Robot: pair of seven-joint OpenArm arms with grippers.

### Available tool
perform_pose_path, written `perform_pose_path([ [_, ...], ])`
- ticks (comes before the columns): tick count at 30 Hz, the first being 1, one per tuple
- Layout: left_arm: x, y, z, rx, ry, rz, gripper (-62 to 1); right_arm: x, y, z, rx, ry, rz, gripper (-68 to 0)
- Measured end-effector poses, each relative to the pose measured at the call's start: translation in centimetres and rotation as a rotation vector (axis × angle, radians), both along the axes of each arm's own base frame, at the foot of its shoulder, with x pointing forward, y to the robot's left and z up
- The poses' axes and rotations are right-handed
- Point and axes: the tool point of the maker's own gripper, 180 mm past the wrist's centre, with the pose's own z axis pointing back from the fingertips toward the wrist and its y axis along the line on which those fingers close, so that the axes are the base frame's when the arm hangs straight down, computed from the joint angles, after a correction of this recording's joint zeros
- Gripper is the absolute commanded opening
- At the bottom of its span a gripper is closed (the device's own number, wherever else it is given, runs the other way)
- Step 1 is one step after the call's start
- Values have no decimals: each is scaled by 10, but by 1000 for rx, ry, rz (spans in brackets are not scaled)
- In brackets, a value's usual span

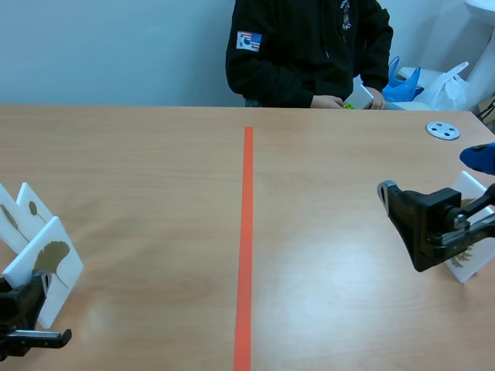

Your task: Sort the leaf by its shape. The table is split by an orange tape line. A compound leaf with several leaflets goes to the left side, a simple leaf with one blade goes to the right side. Return to the home posture when a red brick is placed on the table.

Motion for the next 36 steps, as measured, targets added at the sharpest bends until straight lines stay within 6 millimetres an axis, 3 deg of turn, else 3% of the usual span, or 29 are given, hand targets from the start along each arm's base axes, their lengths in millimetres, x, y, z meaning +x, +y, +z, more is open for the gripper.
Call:
perform_pose_path([
  [10, 12, 19, -28, -2, 12, 62, -556, 0, 0, 0, 0, 0, 0, 4],
  [13, 11, 20, -29, -2, 10, 65, -440, 0, 0, 0, 0, 0, 0, 4],
  [17, 11, 20, -29, -1, 6, 66, -168, 0, 0, 0, 0, 0, 0, 4],
  [19, 11, 20, -28, -2, 0, 66, -68, 0, 0, 0, 0, 0, 0, 4],
  [21, 11, 20, -27, -1, -7, 66, -15, 0, 0, 0, 0, 0, 0, 4],
  [24, 7, 17, -20, 1, -19, 55, 14, 0, 0, 0, 0, 0, 0, 4],
  [27, 6, 15, 0, -18, -61, 57, 14, 0, 0, 0, 0, 0, 0, 4],
  [32, 14, 10, 61, -56, -187, 44, 14, 0, 0, 0, 0, 0, 0, 4],
  [36, 15, -11, 106, -74, -240, -46, 14, 0, 0, 0, 0, 0, 0, 4],
])
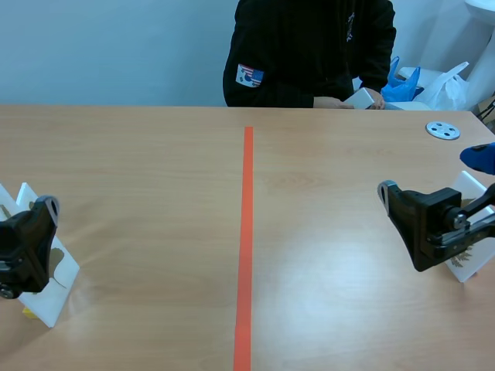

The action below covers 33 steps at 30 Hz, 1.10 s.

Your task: Sort the leaf by its shape. The table is split by an orange tape line. A compound leaf with several leaflets goes to the left side, a simple leaf with one blade goes to the right side. Return to the home posture when a red brick is placed on the table.

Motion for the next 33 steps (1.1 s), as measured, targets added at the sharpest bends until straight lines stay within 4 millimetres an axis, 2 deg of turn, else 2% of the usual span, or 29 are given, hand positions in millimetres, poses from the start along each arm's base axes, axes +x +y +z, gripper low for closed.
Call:
perform_pose_path([
  [3, -4, -28, 24, 11, -8, -125, 14, 0, 0, 0, 0, 0, 0, 4],
  [7, -15, -67, 46, 56, -17, -340, 14, 0, -1, 0, -1, 0, -1, 4],
  [11, -21, -79, 36, 98, 47, -441, 14, -1, -10, -2, -21, 22, -23, 4],
  [15, -29, -94, 22, 68, 92, -497, 14, -13, -5, -3, -21, 44, -9, 4],
  [19, -34, -109, 18, 26, 103, -532, 14, -23, -2, -11, 3, 78, -21, 4],
  [23, -31, -111, 18, 3, 101, -508, 14, -31, 2, -18, 44, 105, -43, 4],
  [33, -34, -106, 7, 40, 140, -550, 14, -30, 2, -17, 49, 99, -42, 4],
])
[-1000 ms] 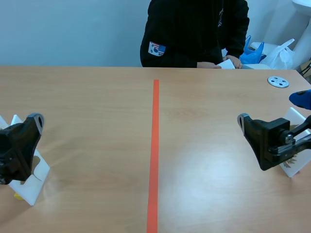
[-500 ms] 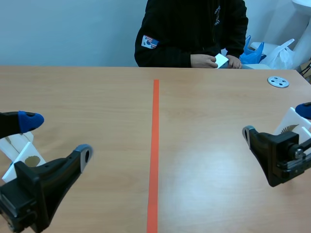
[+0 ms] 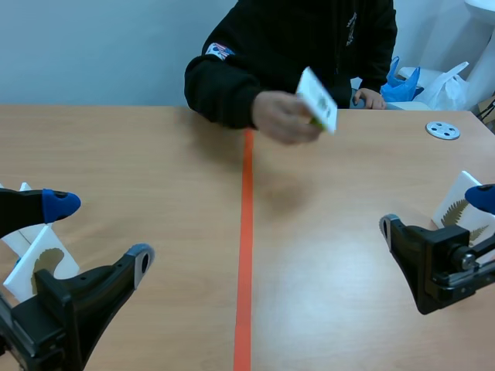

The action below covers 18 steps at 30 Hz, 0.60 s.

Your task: Sort the leaf by its shape. The table is split by an orange tape line. A compound leaf with several leaflets goes to the left side, a simple leaf with one blade goes to the right side. Return to the home posture when a red brick is placed on the table.

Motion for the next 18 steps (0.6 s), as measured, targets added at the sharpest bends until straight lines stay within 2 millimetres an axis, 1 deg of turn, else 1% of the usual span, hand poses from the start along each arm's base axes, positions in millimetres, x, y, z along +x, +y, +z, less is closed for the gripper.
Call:
perform_pose_path([
  [13, 0, 0, 0, -1, -1, 0, 14, 0, 1, 1, 2, -4, 8, 4],
  [18, 0, 0, 0, -1, -1, 0, 14, -2, 8, 1, 3, 0, 51, 4],
])
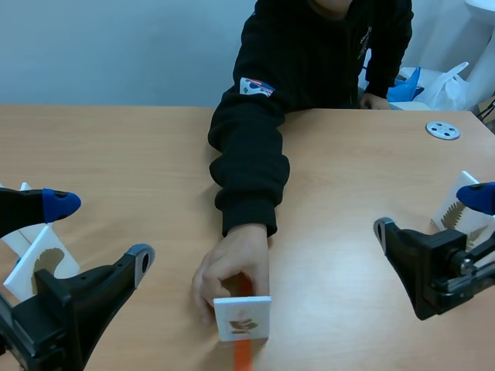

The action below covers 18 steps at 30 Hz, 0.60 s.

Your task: Sort the leaf by its shape. The table is split by an orange tape line. A compound leaf with several leaflets goes to the left side, a simple leaf with one blade goes to the right side. Return to the home posture when a red brick is placed on the table.

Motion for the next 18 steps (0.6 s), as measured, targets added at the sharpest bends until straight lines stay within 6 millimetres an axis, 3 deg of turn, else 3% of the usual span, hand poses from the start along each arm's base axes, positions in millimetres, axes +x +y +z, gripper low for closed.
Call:
perform_pose_path([
  [6, 0, 0, 0, 0, 0, 0, 14, 5, 5, 7, -24, -28, 63, 4],
  [18, 0, 0, 0, 0, 0, 0, 14, 0, 53, 0, 3, -18, 267, 4],
])
